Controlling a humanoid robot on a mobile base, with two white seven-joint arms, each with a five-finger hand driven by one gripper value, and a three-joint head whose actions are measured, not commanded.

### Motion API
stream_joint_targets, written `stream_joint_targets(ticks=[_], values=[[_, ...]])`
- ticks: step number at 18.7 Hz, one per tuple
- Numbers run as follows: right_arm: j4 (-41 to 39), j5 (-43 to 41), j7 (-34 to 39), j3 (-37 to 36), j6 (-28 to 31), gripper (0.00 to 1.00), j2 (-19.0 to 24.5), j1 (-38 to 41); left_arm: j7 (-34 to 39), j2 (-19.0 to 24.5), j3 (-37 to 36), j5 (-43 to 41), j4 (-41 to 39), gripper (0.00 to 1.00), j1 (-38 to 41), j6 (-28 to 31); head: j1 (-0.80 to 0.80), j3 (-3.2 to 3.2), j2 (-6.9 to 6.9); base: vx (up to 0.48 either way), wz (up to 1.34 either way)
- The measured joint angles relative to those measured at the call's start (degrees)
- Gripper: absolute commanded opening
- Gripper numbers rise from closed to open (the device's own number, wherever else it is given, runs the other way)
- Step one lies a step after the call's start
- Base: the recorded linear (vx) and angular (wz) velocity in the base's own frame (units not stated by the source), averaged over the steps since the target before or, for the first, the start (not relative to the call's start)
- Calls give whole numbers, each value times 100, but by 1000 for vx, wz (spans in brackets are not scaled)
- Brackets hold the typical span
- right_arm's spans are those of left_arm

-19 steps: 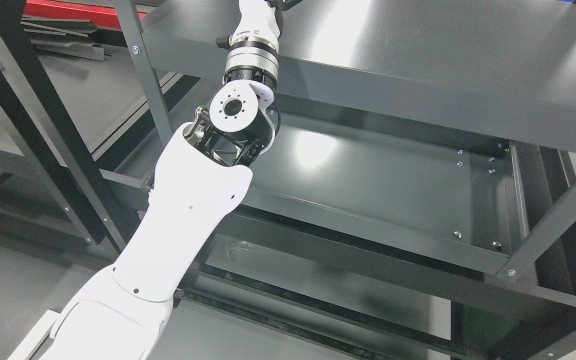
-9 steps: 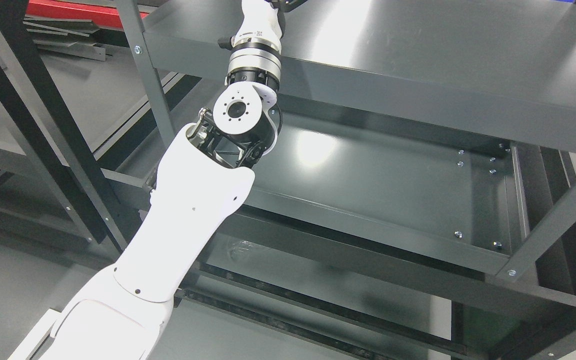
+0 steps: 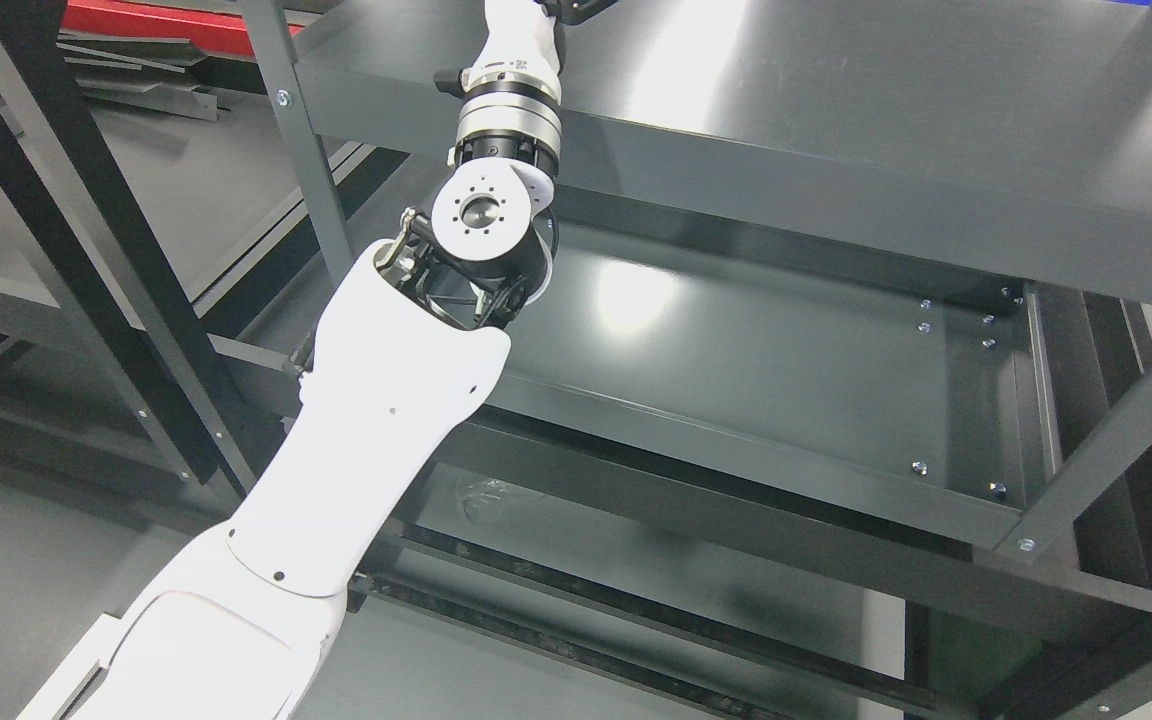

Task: Place yellow IKEA cup on middle right shelf

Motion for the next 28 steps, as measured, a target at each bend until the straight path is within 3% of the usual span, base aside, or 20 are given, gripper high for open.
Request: stream_joint_targets(ticks=[5, 9, 10, 11, 14, 16, 28], values=[[0, 0, 0, 0, 0, 99, 0, 0, 36, 0, 84, 276, 198, 91, -310, 871, 0, 0, 0, 0, 0], [0, 0, 0, 0, 0, 99, 0, 0, 44, 0, 132, 631, 425, 54, -592, 1126, 0, 0, 0, 0, 0], [0, 0, 0, 0, 0, 99, 0, 0, 45, 0, 142, 703, 463, 54, -631, 1143, 0, 0, 0, 0, 0], [0, 0, 0, 0, 0, 99, 0, 0, 51, 0, 148, 772, 495, 55, -660, 1145, 0, 0, 0, 0, 0], [0, 0, 0, 0, 0, 99, 0, 0, 56, 0, 164, 931, 580, 87, -728, 1153, 0, 0, 0, 0, 0], [0, 0, 0, 0, 0, 99, 0, 0, 42, 0, 165, 1005, 614, 98, -761, 1161, 0, 0, 0, 0, 0], [0, 0, 0, 0, 0, 99, 0, 0, 2, 0, 140, 1076, 453, 99, -772, 1109, 0, 0, 0, 0, 0]])
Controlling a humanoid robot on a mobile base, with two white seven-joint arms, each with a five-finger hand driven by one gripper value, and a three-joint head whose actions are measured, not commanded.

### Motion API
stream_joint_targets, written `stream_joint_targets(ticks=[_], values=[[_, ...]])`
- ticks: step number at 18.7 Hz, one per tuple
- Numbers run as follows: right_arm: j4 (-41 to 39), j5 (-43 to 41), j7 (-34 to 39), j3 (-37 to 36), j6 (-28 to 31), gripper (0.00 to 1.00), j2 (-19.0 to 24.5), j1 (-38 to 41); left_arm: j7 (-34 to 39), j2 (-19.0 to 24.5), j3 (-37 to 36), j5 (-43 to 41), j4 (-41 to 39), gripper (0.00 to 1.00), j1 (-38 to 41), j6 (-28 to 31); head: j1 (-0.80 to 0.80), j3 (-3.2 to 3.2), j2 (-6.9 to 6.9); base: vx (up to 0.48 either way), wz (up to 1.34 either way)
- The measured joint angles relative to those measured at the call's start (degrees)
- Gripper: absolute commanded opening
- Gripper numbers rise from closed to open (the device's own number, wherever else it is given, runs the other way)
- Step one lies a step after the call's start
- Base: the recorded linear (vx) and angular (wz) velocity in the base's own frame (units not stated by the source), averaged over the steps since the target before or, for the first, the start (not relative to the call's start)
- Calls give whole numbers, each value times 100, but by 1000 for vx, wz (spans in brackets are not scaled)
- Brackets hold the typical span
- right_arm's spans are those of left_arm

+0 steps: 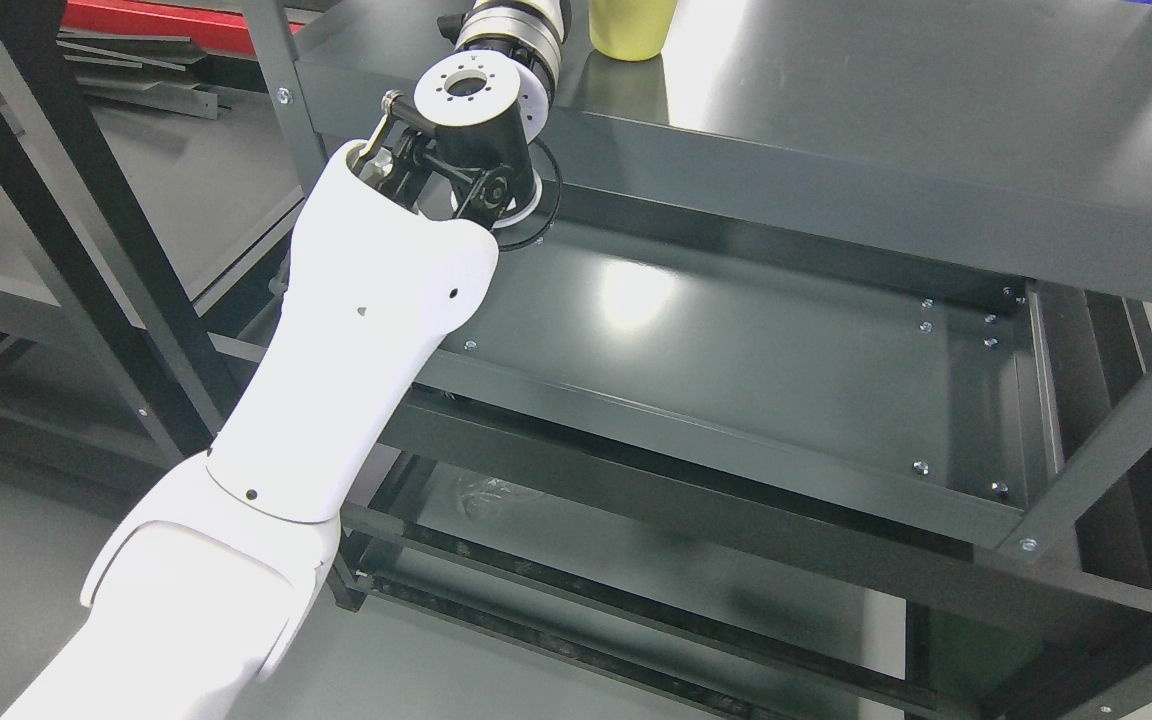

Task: Place yellow IKEA cup on middle right shelf
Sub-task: 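Withdraw the left arm down and away from the placed cup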

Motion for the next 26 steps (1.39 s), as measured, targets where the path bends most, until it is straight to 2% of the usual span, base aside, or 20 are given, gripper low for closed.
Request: stream_joint_targets(ticks=[12, 26], values=[[0, 0, 0, 0, 0, 99, 0, 0, 64, 0, 136, -122, -640, 99, 282, 408, 0, 0, 0, 0, 0], [0, 0, 0, 0, 0, 99, 0, 0, 73, 25, 302, -527, -1436, 99, 776, 469, 0, 0, 0, 0, 0]])
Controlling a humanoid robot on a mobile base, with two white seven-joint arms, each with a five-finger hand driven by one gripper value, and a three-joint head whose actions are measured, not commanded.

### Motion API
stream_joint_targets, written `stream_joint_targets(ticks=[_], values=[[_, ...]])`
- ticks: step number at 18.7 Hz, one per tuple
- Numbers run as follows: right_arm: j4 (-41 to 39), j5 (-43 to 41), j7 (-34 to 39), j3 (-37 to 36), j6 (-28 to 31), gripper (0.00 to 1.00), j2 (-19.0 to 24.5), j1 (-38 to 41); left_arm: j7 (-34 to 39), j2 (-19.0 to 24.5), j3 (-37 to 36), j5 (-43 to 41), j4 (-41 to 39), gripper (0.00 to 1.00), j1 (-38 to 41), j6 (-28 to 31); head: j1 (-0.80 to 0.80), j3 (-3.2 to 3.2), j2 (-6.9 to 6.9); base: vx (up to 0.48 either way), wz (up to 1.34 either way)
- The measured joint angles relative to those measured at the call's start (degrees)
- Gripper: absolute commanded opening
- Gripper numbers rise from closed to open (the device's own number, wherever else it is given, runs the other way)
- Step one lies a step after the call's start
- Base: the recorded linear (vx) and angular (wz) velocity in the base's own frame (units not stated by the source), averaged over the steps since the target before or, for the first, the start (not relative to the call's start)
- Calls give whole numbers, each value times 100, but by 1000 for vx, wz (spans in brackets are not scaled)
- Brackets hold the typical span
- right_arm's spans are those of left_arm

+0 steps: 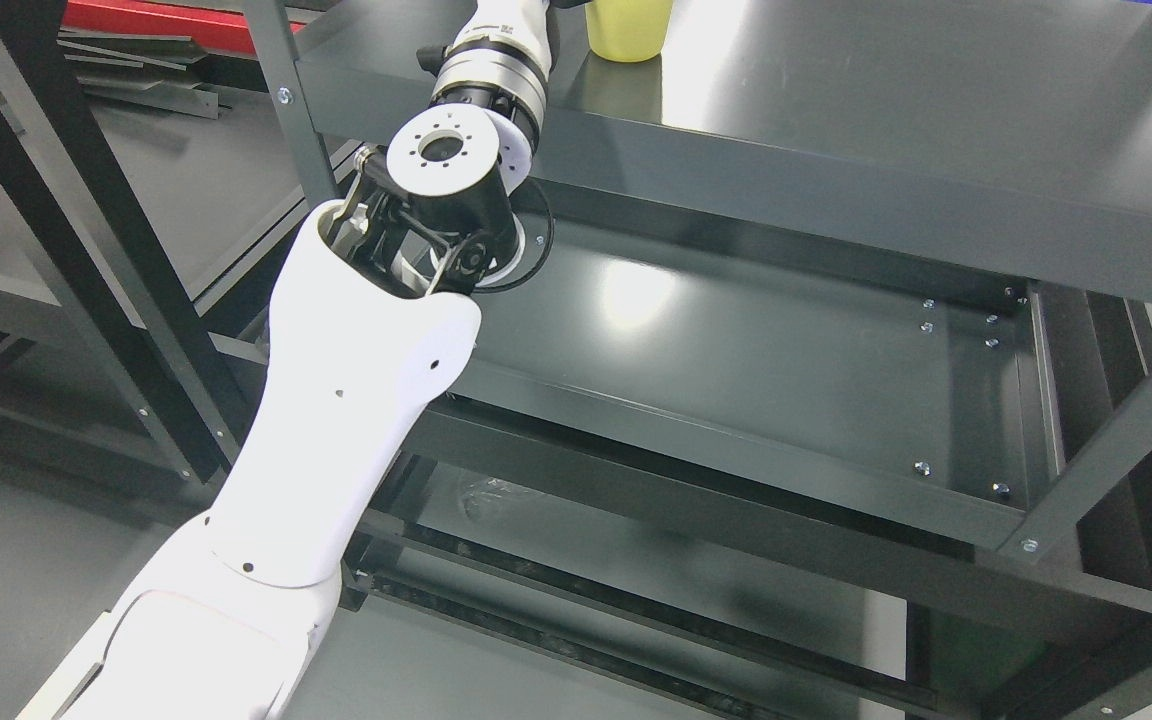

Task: Place yellow IKEA cup on middle right shelf
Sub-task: 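Withdraw the left arm down and away from the placed cup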

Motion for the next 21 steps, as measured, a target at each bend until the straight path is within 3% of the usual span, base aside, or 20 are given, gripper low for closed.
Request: stream_joint_targets(ticks=[4, 8, 17, 21], values=[[0, 0, 0, 0, 1, 99, 0, 0, 3, 145, 35, -158, -362, 99, 229, -200, 0, 0, 0, 0, 0], [0, 0, 0, 0, 1, 99, 0, 0, -9, 357, 67, -303, -657, 99, 508, -910, 0, 0, 0, 0, 0], [0, 0, 0, 0, 6, 99, 0, 0, -134, 989, -199, -492, -1045, 99, 1294, -3745, 0, 0, 0, 0, 0], [0, 0, 0, 0, 25, 99, 0, 0, -599, 1283, -466, -717, -1141, 99, 1797, -5083, 0, 0, 0, 0, 0]])
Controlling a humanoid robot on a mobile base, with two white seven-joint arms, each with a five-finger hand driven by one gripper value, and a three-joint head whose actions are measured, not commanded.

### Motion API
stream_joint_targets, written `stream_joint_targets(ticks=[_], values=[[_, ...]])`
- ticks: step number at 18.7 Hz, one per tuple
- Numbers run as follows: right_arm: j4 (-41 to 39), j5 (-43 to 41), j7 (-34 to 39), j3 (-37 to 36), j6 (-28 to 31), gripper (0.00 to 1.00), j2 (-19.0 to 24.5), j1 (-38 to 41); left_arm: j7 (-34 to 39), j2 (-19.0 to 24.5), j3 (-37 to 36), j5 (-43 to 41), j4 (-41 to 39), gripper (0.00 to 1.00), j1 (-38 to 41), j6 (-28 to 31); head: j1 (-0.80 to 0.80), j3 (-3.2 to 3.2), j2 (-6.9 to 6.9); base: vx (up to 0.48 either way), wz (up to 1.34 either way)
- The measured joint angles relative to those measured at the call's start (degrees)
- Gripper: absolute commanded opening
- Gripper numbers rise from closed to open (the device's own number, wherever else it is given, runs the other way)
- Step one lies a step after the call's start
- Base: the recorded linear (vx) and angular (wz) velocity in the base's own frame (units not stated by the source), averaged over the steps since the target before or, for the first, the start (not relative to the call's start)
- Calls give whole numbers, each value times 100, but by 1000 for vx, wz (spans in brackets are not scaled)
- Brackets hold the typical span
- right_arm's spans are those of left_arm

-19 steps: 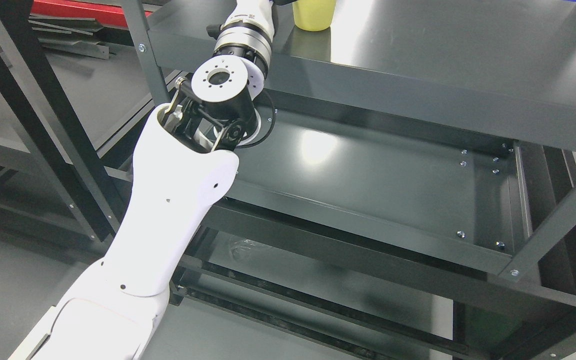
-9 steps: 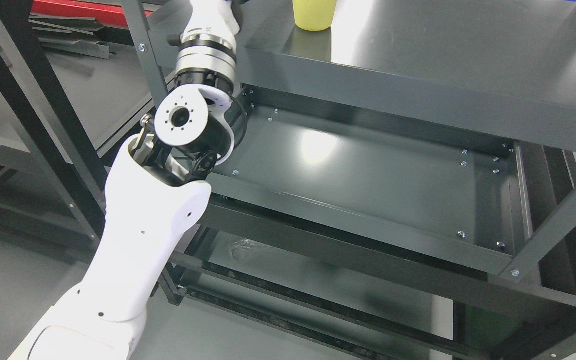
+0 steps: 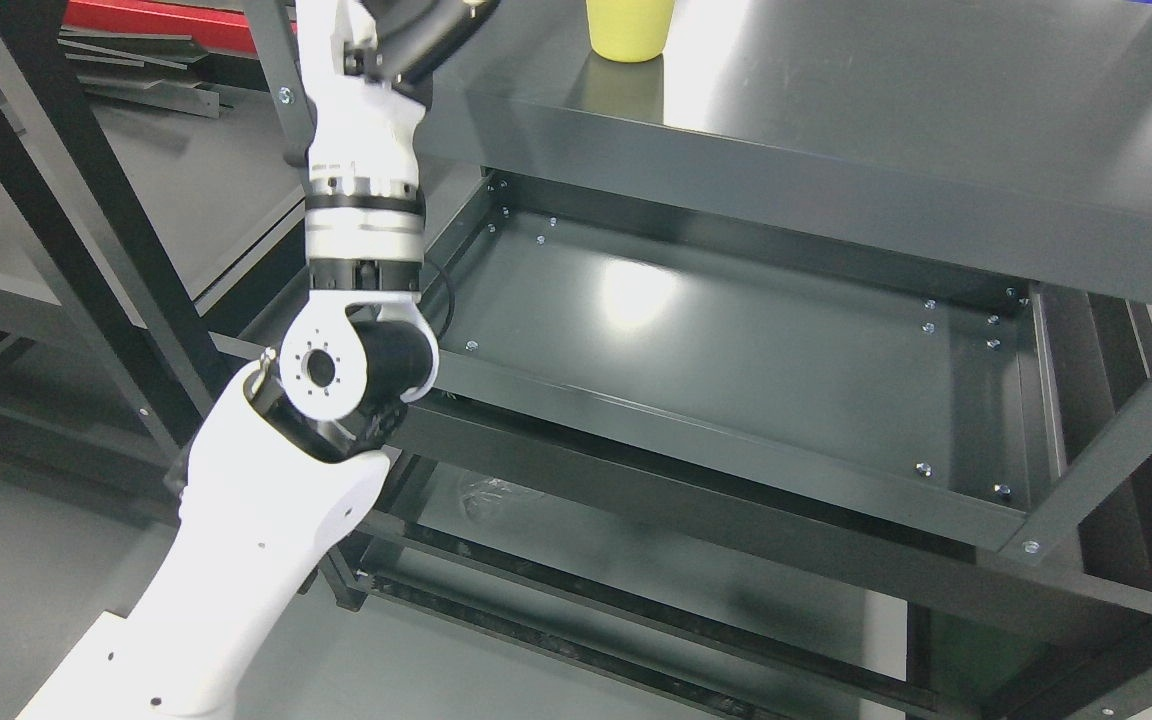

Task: Place yellow IKEA cup on middle right shelf

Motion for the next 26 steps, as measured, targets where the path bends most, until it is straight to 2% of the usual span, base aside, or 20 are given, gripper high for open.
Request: stream_joint_targets(ticks=[4, 9, 15, 19, 26], values=[[0, 0, 0, 0, -9, 99, 0, 0, -316, 243, -293, -354, -65, 99, 597, -1073, 0, 0, 0, 0, 0], [0, 0, 0, 0, -21, 99, 0, 0, -402, 456, -577, -769, -116, 99, 1446, -1770, 0, 0, 0, 0, 0], [0, 0, 0, 0, -27, 99, 0, 0, -416, 550, -721, -1185, -153, 99, 2572, -2230, 0, 0, 0, 0, 0], [0, 0, 0, 0, -27, 99, 0, 0, -412, 562, -634, -1311, -109, 99, 3260, -2323, 0, 0, 0, 0, 0], [1, 0, 0, 0, -28, 99, 0, 0, -373, 291, -148, -1383, 448, 98, 4029, -2328, 0, 0, 0, 0, 3]])
